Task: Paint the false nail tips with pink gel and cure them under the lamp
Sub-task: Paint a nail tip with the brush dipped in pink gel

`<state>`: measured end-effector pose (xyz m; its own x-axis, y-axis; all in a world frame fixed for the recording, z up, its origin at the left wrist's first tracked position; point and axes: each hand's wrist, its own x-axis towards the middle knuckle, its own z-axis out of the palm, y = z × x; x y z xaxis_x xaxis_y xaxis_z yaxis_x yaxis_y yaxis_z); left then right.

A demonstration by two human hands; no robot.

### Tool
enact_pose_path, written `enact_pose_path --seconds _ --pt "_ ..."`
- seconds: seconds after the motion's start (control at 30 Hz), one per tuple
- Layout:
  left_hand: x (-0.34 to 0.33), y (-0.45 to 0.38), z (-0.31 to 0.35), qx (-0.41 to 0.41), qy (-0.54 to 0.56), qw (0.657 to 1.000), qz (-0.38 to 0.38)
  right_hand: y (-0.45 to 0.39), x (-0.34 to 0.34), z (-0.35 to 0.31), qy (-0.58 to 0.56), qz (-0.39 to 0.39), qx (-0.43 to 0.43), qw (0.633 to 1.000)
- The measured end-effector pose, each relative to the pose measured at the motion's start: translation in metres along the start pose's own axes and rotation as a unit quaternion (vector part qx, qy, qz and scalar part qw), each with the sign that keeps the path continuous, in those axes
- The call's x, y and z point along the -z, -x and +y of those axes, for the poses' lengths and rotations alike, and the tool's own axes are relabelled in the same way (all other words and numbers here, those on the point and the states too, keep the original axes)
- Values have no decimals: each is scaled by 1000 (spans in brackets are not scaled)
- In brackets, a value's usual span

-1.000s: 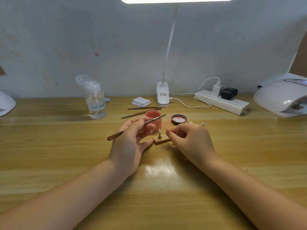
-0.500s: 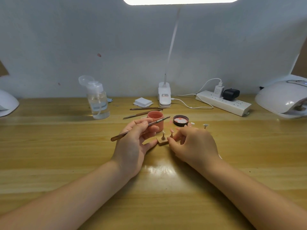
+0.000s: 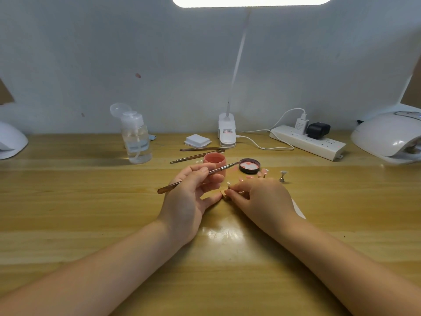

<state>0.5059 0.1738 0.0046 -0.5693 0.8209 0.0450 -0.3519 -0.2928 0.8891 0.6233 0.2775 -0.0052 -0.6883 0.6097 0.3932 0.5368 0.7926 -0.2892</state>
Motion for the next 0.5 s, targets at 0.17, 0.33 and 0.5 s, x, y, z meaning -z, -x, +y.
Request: enact_pose_path --seconds 0.17,0.33,0.5 --pt "0 0 1 -24 -39 999 12 6 2 -2 5 39 22 999" --pt "4 0 7 -85 -75 993 39 10 7 0 32 30 25 999" --pt "4 -4 18 -158 -152 974 50 7 6 1 13 33 23 999"
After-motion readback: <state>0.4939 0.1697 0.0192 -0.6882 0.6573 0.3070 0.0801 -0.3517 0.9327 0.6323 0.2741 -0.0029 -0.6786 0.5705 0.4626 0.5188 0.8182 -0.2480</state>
